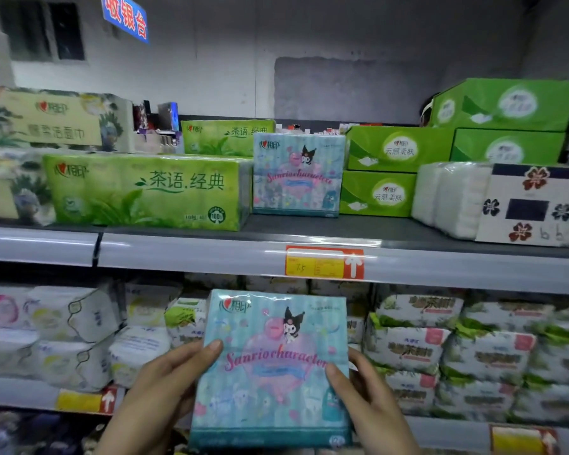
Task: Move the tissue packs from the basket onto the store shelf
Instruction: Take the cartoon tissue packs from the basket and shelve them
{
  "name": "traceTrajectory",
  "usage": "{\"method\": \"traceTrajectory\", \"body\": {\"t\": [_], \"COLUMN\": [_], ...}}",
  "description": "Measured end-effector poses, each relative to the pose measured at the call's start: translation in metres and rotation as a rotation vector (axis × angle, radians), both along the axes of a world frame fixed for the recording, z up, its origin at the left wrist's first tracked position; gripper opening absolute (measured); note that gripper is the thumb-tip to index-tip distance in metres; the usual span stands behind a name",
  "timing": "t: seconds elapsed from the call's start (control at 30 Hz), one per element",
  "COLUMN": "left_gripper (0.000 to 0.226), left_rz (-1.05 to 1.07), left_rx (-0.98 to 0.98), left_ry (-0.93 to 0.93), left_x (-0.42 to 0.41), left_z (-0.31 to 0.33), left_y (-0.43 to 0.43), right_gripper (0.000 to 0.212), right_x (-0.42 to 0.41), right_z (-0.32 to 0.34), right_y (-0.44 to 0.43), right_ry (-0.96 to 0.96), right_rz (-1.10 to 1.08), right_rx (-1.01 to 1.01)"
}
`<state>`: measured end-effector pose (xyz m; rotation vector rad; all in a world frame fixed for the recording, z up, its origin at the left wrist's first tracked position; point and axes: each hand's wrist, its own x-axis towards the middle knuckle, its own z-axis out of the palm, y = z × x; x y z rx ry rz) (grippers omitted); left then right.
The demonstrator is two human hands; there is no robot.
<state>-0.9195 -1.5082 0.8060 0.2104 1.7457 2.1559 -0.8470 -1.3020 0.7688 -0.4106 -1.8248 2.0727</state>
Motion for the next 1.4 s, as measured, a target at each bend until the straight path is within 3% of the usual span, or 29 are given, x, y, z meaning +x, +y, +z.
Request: {"method": "traceTrajectory", "body": {"t": [0.1, 0.2, 0.3, 0.37, 0.43, 0.57, 0.63, 0.7, 0.77, 0.8, 0.87, 0.9, 0.97, 1.07, 1.13, 1.17, 1.3, 1.4], "left_gripper": [0.089, 0.107, 0.108, 0.099, 0.073, 0.039, 0.055, 0.08, 0.064, 0.051, 0.034, 0.026, 0.013, 0.014, 0.044, 0.046, 0.016, 0.019], "left_rz": [-0.025, -0.059, -0.056, -0.046, -0.032, -0.033, -0.093, -0.115, -0.119, -0.122, -0.092, -0.058, -0.011, 0.017, -0.031, -0.021, -0.005, -0.013], "left_rx": [-0.002, -0.001, -0.004, 0.012, 0.022, 0.045, 0.066, 0.053, 0.053, 0.059, 0.045, 0.03, 0.034, 0.093, 0.112, 0.111, 0.093, 0.106], "left_ry": [0.004, -0.009, -0.008, -0.007, 0.01, 0.002, 0.01, -0.011, -0.015, -0.009, -0.007, 0.01, 0.043, 0.064, 0.085, 0.075, 0.091, 0.112], "left_x": [-0.003, -0.004, -0.006, -0.007, -0.009, -0.012, -0.01, -0.012, -0.01, -0.009, -0.002, 0.003, 0.013, 0.016, 0.014, 0.014, 0.014, 0.014], "left_z": [0.001, -0.003, -0.002, 0.001, 0.003, 0.005, 0.011, 0.011, 0.012, 0.013, 0.018, 0.024, 0.035, 0.034, 0.028, 0.027, 0.037, 0.04], "left_y": [0.001, 0.0, 0.001, 0.001, 0.001, -0.004, -0.006, -0.009, -0.01, -0.009, -0.006, -0.004, -0.001, -0.002, -0.007, -0.009, -0.007, -0.006], "right_gripper": [0.021, 0.022, 0.021, 0.021, 0.022, 0.038, 0.037, 0.059, 0.096, 0.098, 0.077, 0.077, 0.105, 0.116, 0.112, 0.11, 0.115, 0.113], "right_x": [-0.003, -0.005, -0.006, -0.005, -0.004, 0.0, 0.002, 0.005, 0.004, 0.004, 0.006, 0.006, 0.005, 0.009, 0.012, 0.013, 0.017, 0.018], "right_z": [0.001, 0.003, 0.003, 0.005, 0.007, 0.016, 0.019, 0.023, 0.022, 0.022, 0.024, 0.025, 0.022, 0.023, 0.024, 0.024, 0.027, 0.032], "right_y": [0.001, 0.002, 0.002, 0.001, -0.001, -0.006, -0.007, -0.008, -0.006, -0.006, -0.006, -0.007, -0.005, -0.006, -0.006, -0.006, -0.006, -0.004], "right_ry": [0.004, -0.002, -0.012, -0.015, -0.002, 0.038, 0.057, 0.082, 0.088, 0.085, 0.112, 0.128, 0.149, 0.153, 0.169, 0.184, 0.208, 0.227], "right_rz": [-0.032, -0.032, -0.021, -0.007, -0.009, -0.023, -0.032, -0.019, -0.01, -0.007, 0.011, 0.021, 0.036, 0.04, 0.073, 0.079, 0.064, 0.074], "right_rx": [-0.002, 0.012, -0.002, -0.022, -0.04, -0.051, -0.054, -0.042, -0.016, -0.019, -0.053, -0.05, -0.028, -0.028, -0.001, 0.002, -0.013, -0.005]}}
